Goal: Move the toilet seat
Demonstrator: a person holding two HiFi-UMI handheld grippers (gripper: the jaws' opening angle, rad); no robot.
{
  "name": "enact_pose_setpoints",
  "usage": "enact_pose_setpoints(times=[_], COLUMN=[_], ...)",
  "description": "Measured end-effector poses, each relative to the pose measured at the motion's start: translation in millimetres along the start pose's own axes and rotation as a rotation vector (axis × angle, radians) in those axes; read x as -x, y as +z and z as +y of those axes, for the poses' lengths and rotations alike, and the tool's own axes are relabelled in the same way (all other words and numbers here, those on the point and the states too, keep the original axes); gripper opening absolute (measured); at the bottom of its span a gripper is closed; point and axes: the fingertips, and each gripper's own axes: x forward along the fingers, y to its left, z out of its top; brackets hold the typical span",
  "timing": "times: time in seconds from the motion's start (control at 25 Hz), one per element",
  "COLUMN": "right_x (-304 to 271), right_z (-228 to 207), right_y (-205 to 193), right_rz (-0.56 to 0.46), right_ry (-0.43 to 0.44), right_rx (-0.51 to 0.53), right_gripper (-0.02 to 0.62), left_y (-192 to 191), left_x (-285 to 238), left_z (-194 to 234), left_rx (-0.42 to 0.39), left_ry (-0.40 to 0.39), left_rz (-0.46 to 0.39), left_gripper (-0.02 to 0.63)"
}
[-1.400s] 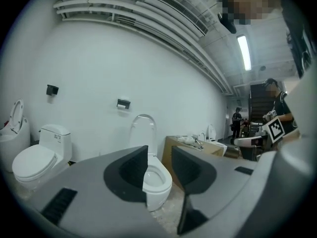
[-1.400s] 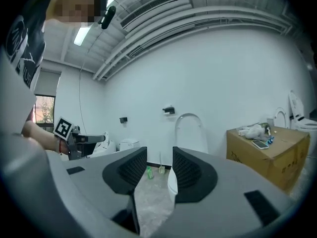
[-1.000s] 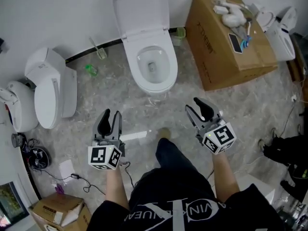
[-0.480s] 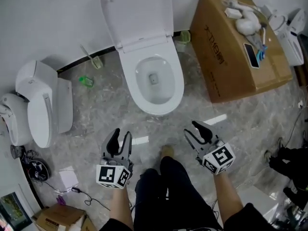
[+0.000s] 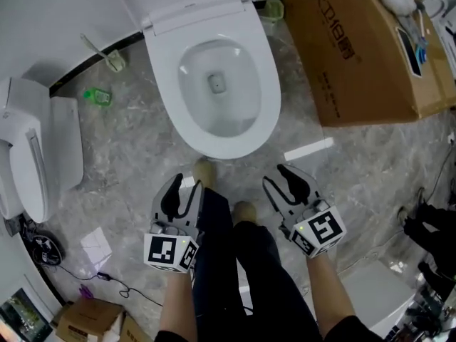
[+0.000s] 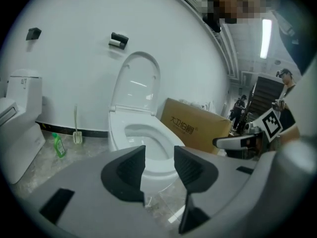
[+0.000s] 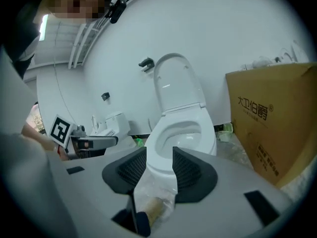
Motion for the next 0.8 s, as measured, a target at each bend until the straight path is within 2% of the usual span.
enact_pose_setpoints(times=[0.24, 0.4, 0.52, 0.72, 0.8], right_x=[-47, -70, -77, -90, -92], right_z=[-24, -53, -63, -69, -70], right_y=[-46, -65, -79, -88, -91], right_rz=[0.054, 0.072, 0.117, 0.184, 0.202], right_ry=[-0.051, -0.094, -0.105, -0.121, -0.129], right_rx=[0.012, -0.005, 0.035, 0.143, 0.160], right_gripper=[0.183, 0.186, 0.186, 0.187, 0.205], left_y=[-52, -73, -83, -98, -100], left_x=[-45, -71, -83, -97, -102], left_z=[22, 40, 44, 43, 43], left_rx=[-0.046, -0.063, -0.079, -0.230, -0.247], left_ry=[-0.043, -0.058, -0.081, -0.125, -0.136], left_rz=[0.070, 0.105, 0.133, 0.231, 0.255], left_gripper=[0.184, 0.189, 0.190, 0.212, 0.216])
